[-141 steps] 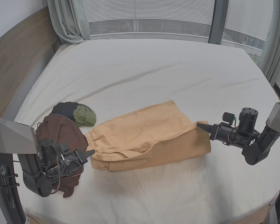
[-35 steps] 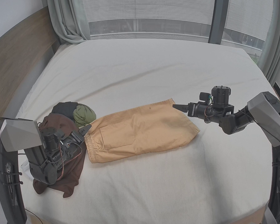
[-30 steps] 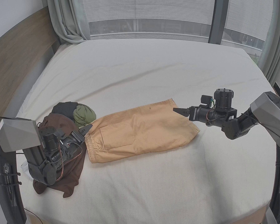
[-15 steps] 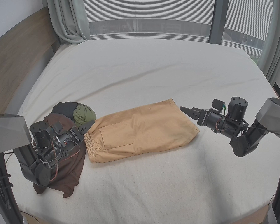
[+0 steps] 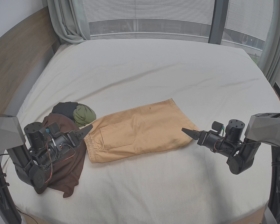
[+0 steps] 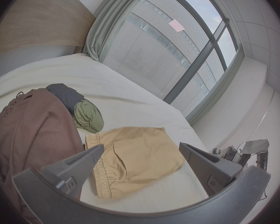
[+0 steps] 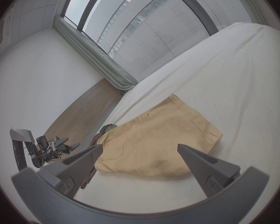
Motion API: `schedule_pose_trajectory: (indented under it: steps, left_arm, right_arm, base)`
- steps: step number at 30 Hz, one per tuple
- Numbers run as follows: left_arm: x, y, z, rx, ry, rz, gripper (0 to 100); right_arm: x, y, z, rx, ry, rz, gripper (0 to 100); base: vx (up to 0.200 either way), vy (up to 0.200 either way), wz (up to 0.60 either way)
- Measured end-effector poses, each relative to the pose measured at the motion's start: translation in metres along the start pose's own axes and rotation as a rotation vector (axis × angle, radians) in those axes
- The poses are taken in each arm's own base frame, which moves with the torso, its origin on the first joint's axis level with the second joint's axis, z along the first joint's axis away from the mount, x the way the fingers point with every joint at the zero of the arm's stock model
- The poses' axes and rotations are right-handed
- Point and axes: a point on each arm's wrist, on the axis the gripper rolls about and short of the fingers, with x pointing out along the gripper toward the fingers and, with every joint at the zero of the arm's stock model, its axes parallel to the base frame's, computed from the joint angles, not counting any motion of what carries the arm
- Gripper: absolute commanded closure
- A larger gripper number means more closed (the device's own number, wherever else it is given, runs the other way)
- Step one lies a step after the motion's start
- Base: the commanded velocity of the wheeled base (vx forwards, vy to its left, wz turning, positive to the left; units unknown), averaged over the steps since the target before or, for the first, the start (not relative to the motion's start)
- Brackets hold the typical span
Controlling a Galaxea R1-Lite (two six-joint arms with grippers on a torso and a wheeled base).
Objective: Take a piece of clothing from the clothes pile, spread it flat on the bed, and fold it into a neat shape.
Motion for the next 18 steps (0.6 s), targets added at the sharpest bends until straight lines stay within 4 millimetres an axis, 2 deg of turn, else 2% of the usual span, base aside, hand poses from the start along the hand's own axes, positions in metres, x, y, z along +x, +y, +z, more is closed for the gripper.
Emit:
schedule_pose_trajectory:
  steps: [6,15,18]
  left_arm:
    - [0.001,0.002,-0.002,-0.004,0.006,0.007,0]
    - [0.003,0.009,-0.004,-0.018,0.011,0.019,0]
    - [0.005,0.013,-0.005,-0.02,0.013,0.029,0]
  right_arm:
    - [0.005,-0.011,-0.012,0.028,0.026,-0.018,0]
    - [0.019,-0.033,-0.044,0.07,0.09,-0.063,0]
    - [0.024,-0.038,-0.048,0.078,0.104,-0.071,0]
  base:
    - [0.0,0.0,0.0]
    - [0.0,0.0,0.0]
    - [0.0,0.0,0.0]
